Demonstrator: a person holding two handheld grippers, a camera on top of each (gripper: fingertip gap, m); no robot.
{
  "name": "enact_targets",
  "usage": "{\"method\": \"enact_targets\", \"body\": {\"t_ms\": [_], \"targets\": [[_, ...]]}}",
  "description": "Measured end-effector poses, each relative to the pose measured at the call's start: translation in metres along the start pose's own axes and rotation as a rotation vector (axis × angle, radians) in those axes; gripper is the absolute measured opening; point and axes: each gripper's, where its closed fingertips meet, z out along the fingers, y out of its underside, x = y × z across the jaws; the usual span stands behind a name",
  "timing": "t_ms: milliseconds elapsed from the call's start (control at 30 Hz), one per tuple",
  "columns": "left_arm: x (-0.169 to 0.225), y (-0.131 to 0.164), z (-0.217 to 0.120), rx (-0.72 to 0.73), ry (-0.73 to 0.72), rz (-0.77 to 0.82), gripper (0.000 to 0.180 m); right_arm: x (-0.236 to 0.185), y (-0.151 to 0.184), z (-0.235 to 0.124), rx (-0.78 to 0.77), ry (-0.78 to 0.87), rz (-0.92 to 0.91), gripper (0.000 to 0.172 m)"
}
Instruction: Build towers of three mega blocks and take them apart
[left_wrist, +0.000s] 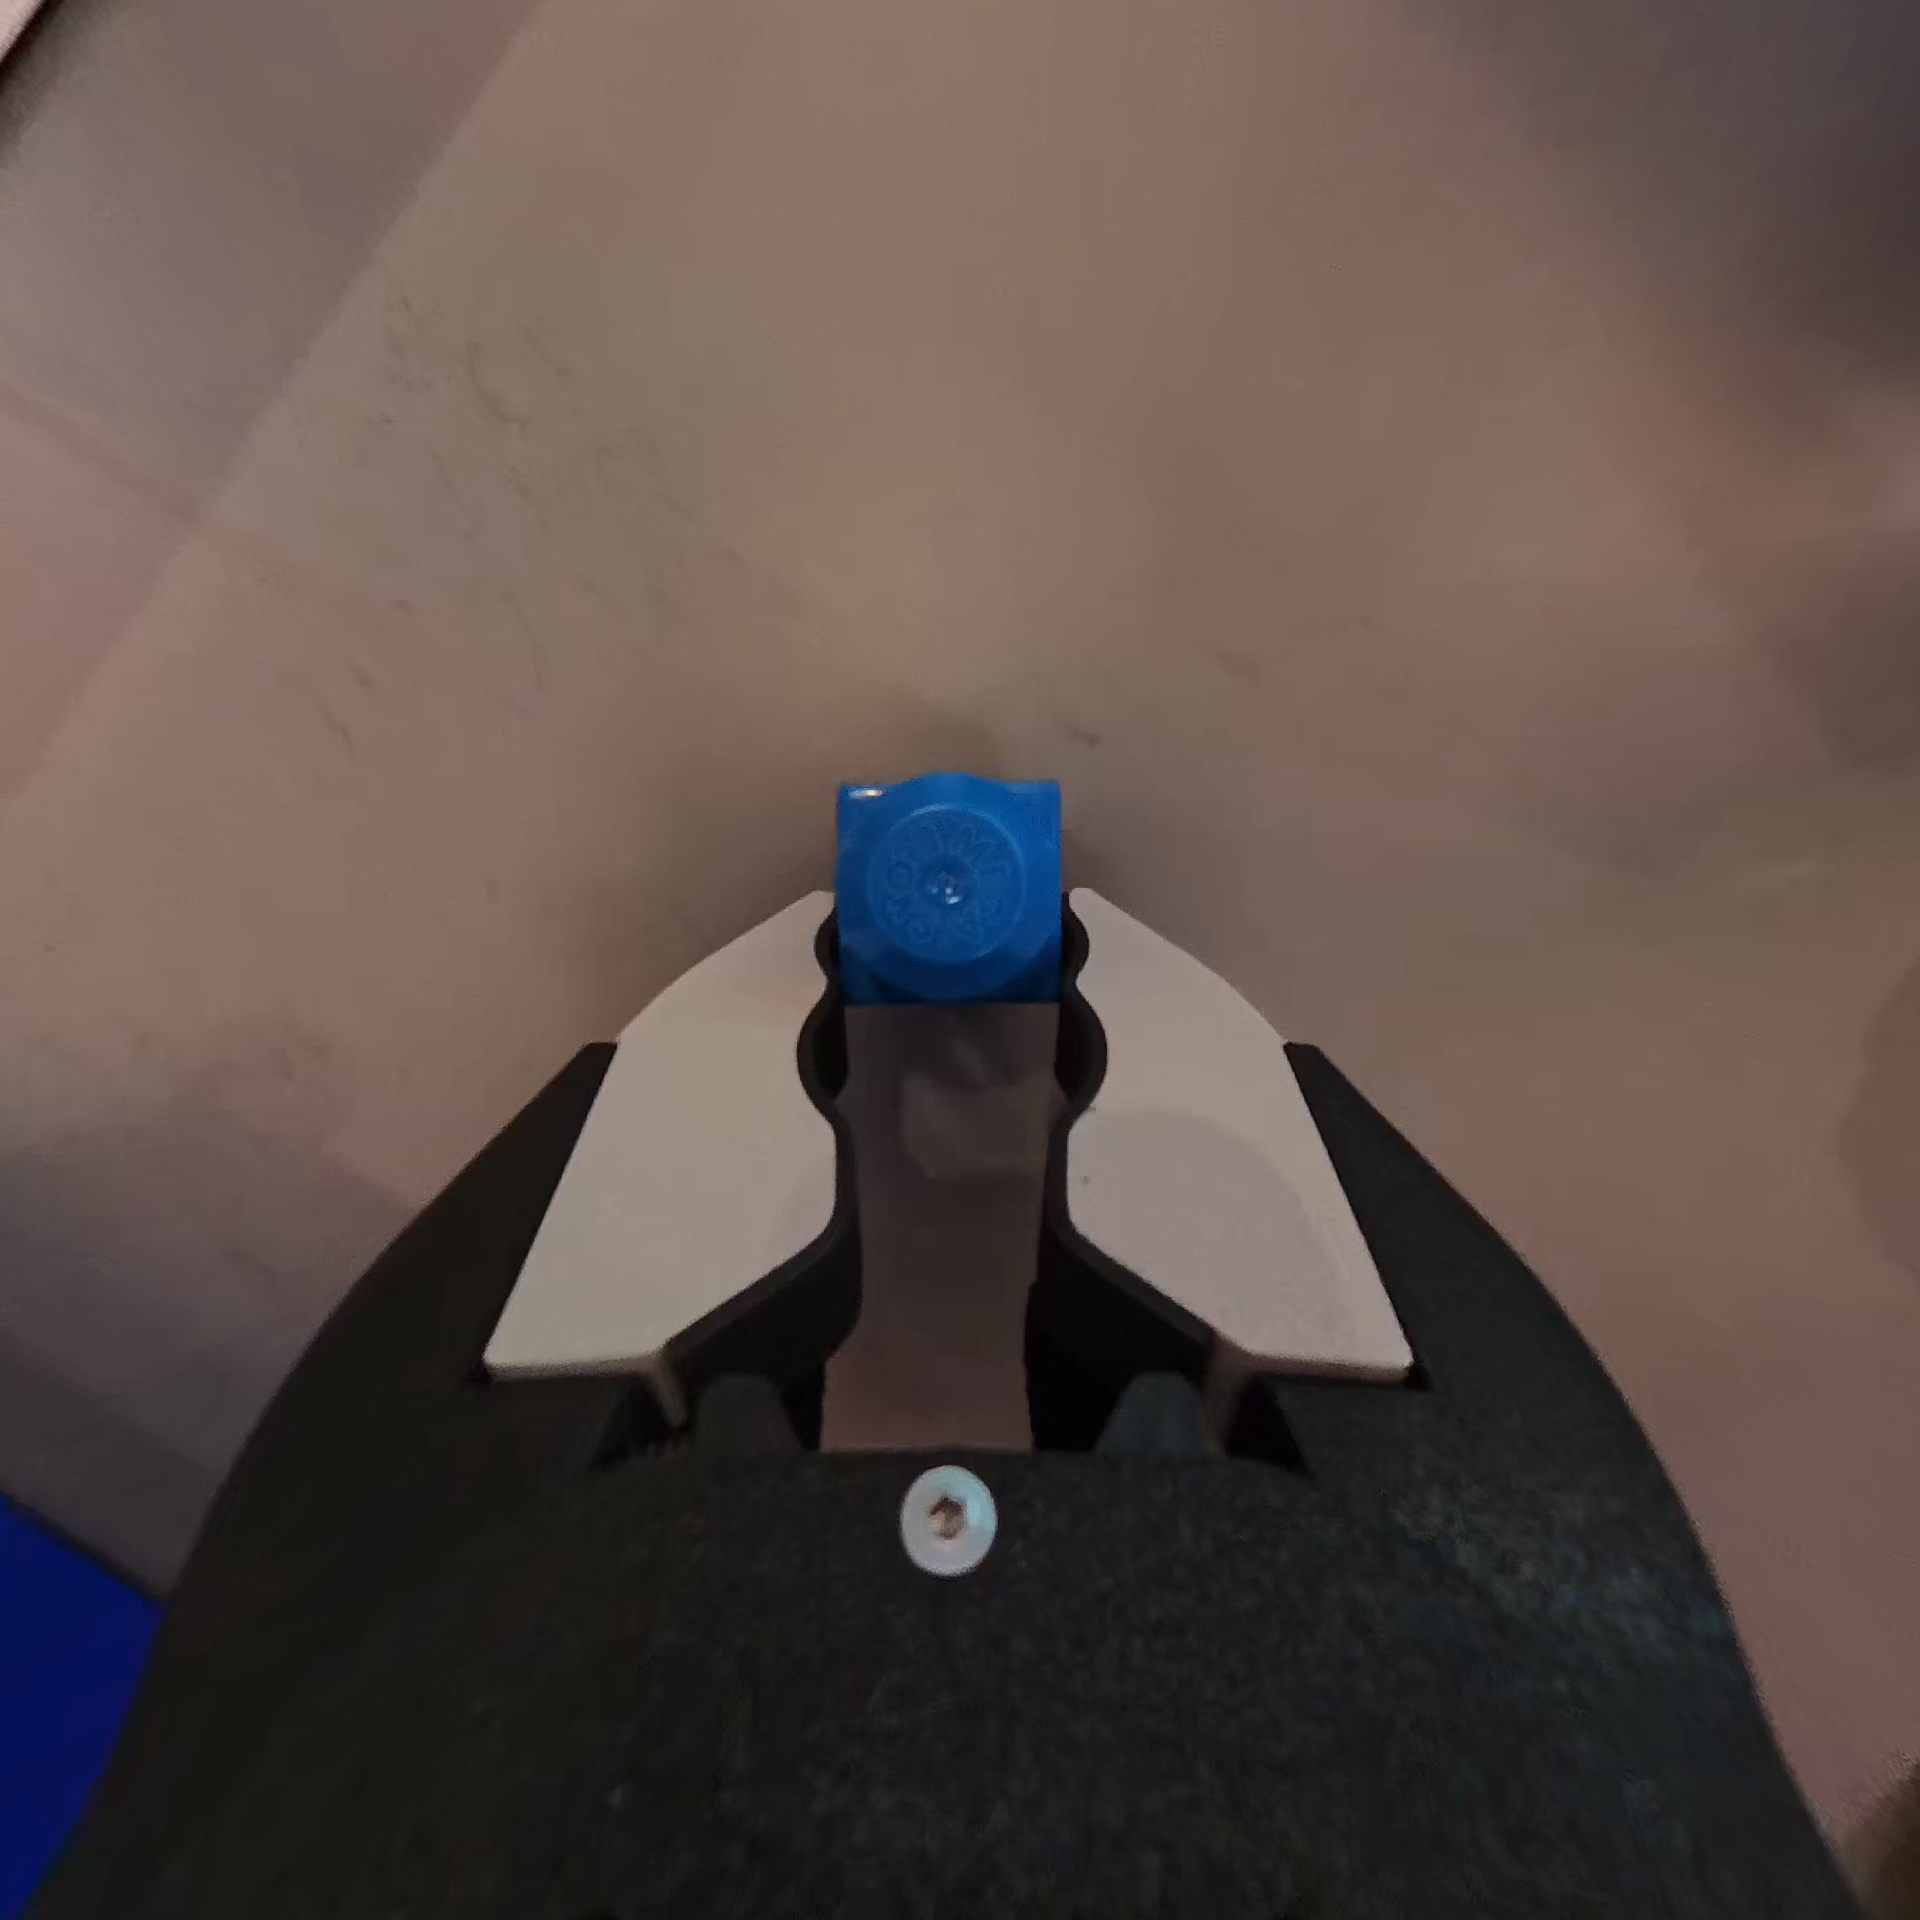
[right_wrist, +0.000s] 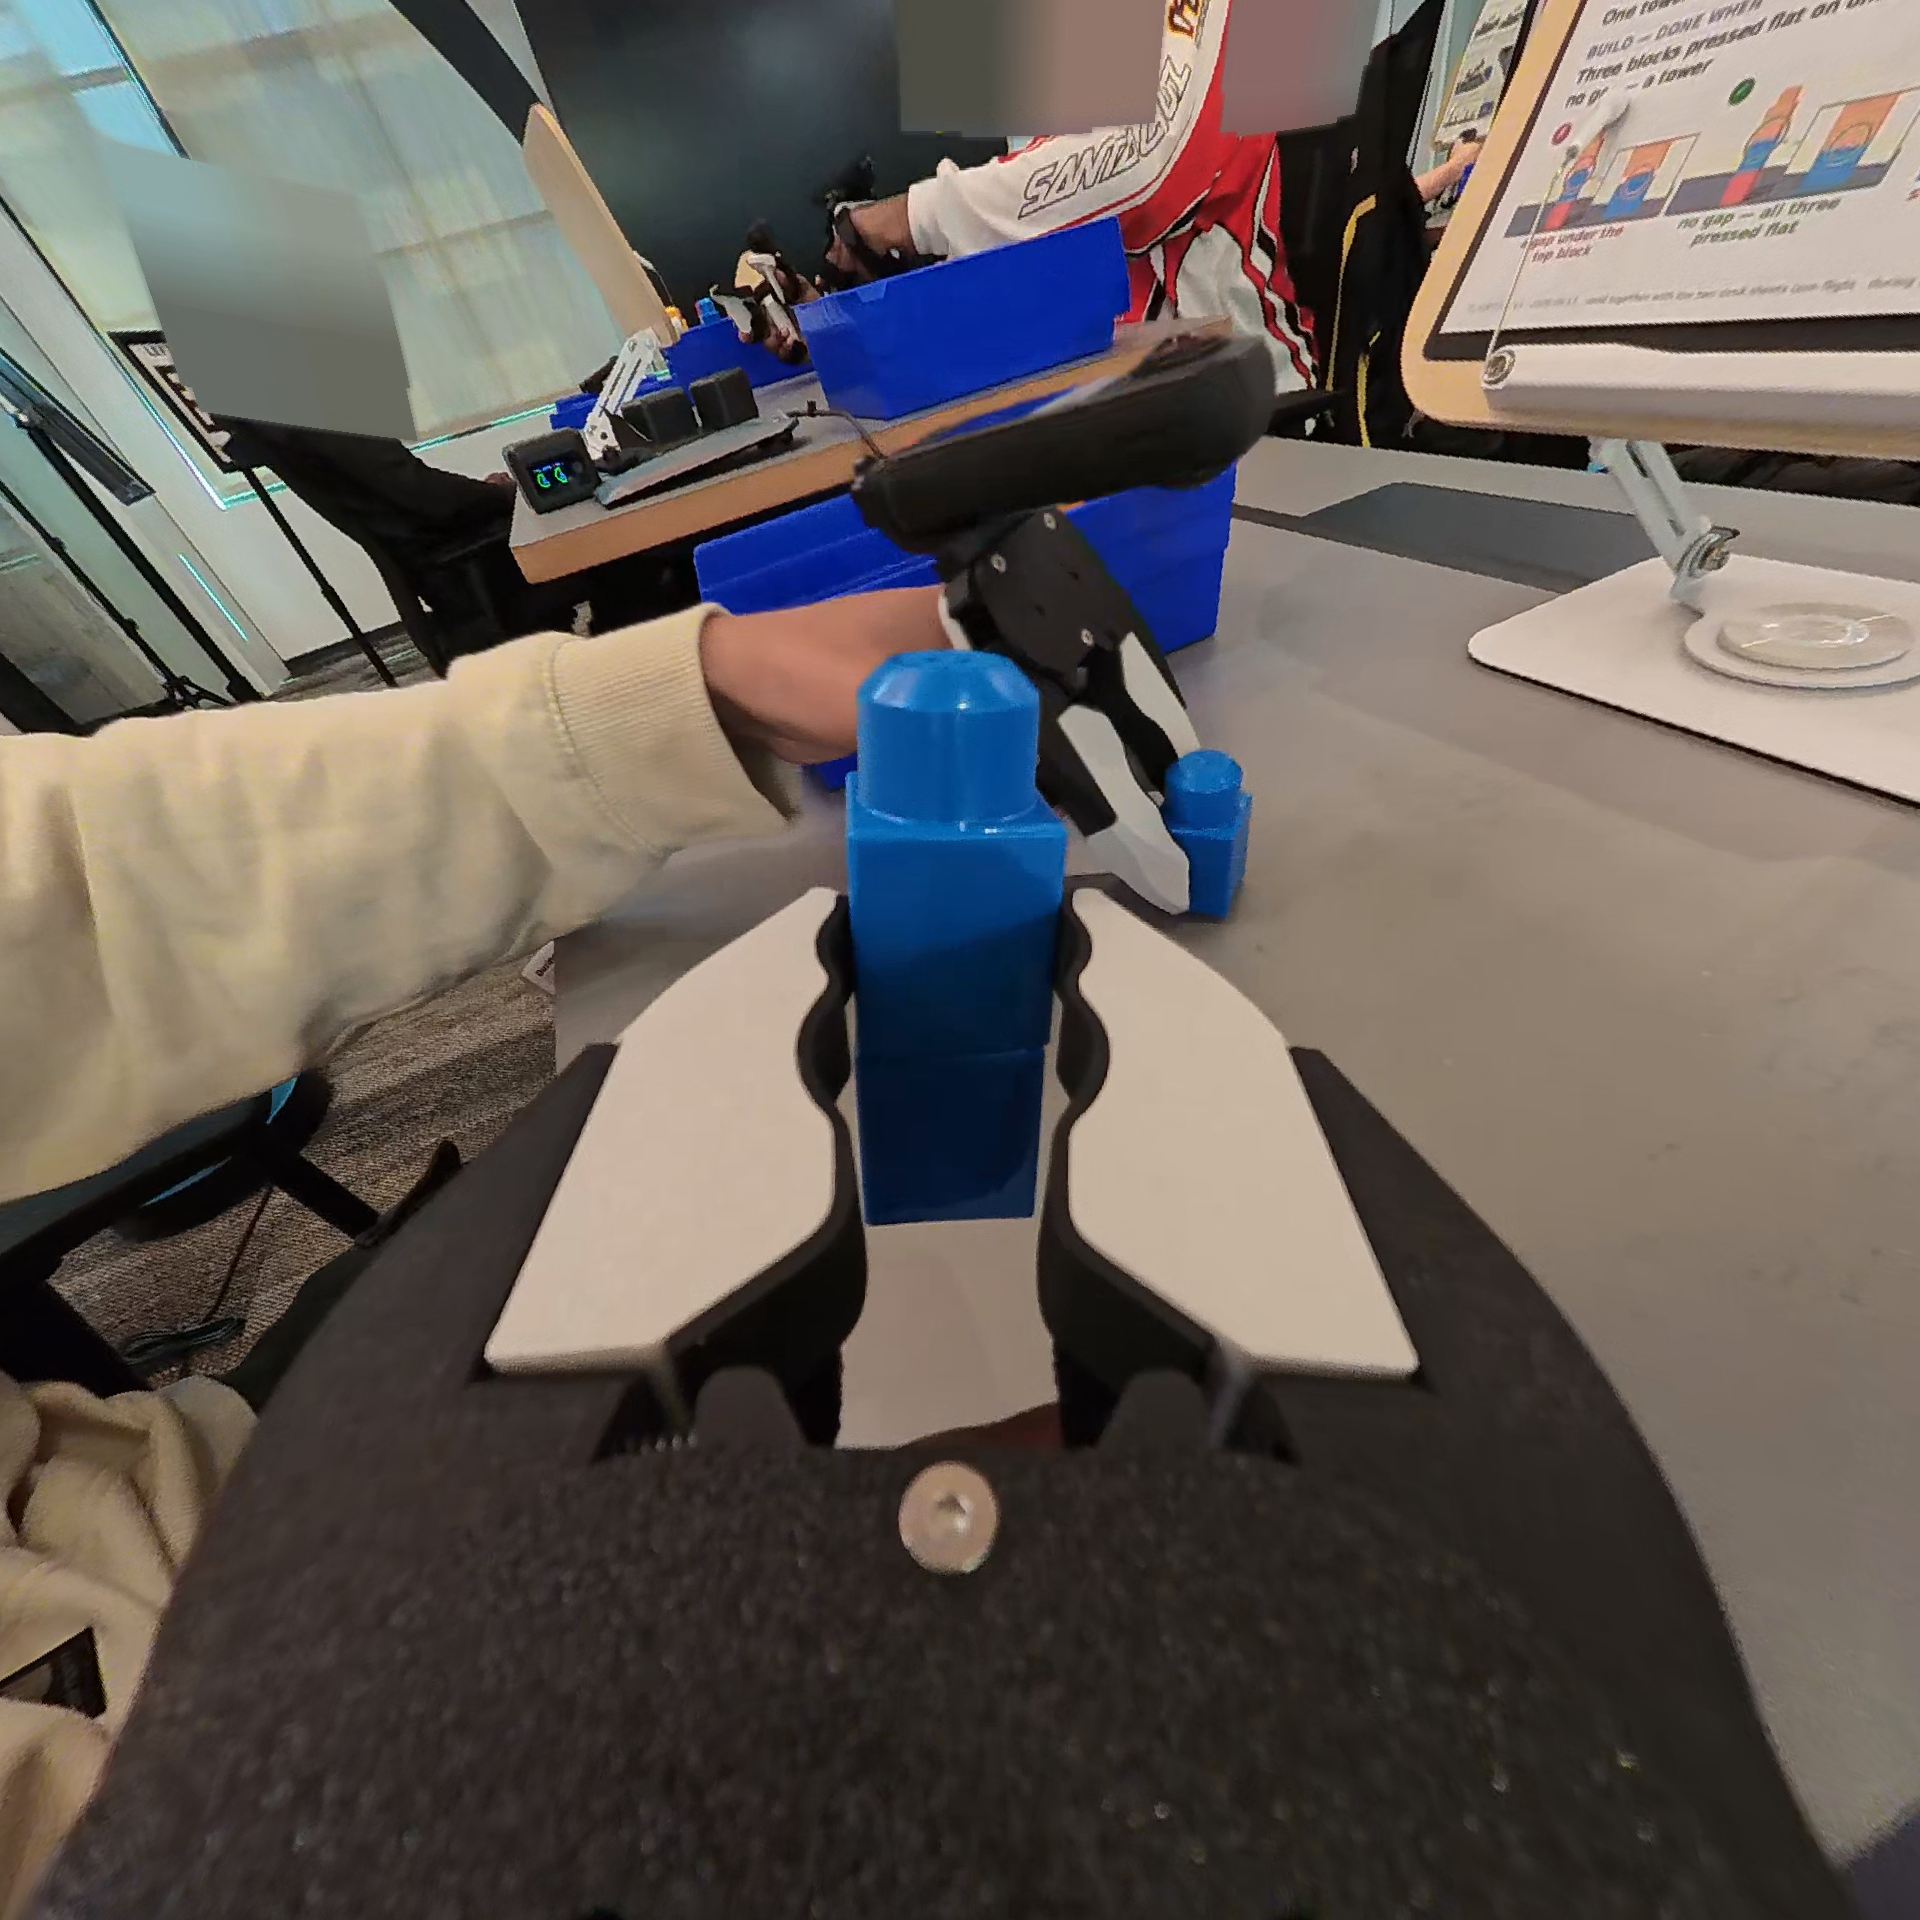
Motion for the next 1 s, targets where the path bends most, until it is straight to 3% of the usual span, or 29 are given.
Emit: {"method": "enact_targets", "body": {"t_ms": [167, 233, 367, 433, 500, 567, 667, 733, 800, 867, 1000], "targets": [[0.003, 0.0, 0.008, -0.003, 0.017, 0.023, 0.037, 0.003, 0.002, -0.001, -0.013, 0.014, -0.007, 0.037], [0.003, 0.001, 0.006, -0.012, 0.009, 0.032, 0.048, 0.004, 0.004, 0.0, -0.014, 0.016, 0.003, 0.037], [0.009, -0.012, -0.034, 0.083, -0.012, 0.051, 0.064, 0.004, 0.004, 0.0, 0.007, -0.001, 0.037, 0.037], [0.041, -0.025, -0.064, 0.205, 0.078, 0.105, 0.065, -0.004, -0.002, 0.0, 0.046, -0.059, 0.084, 0.037], [0.091, -0.032, -0.088, 0.32, 0.258, 0.161, 0.065, -0.013, -0.011, 0.0, 0.101, -0.131, 0.135, 0.037], [0.143, -0.03, -0.101, 0.382, 0.443, 0.218, 0.064, -0.022, -0.015, 0.002, 0.138, -0.193, 0.185, 0.037], [0.19, -0.023, -0.108, 0.433, 0.602, 0.265, 0.064, -0.033, -0.015, 0.009, 0.159, -0.241, 0.204, 0.037], [0.201, -0.025, -0.109, 0.473, 0.67, 0.232, 0.059, -0.041, -0.016, 0.012, 0.177, -0.271, 0.203, 0.036], [0.201, -0.026, -0.111, 0.513, 0.717, 0.189, 0.037, -0.046, -0.017, 0.013, 0.19, -0.281, 0.196, 0.036], [0.202, -0.024, -0.112, 0.533, 0.78, 0.155, 0.036, -0.048, -0.015, 0.015, 0.181, -0.278, 0.188, 0.036], [0.203, -0.014, -0.102, 0.507, 0.764, 0.153, 0.036, -0.046, -0.016, 0.016, 0.228, -0.265, 0.19, 0.036]]}}
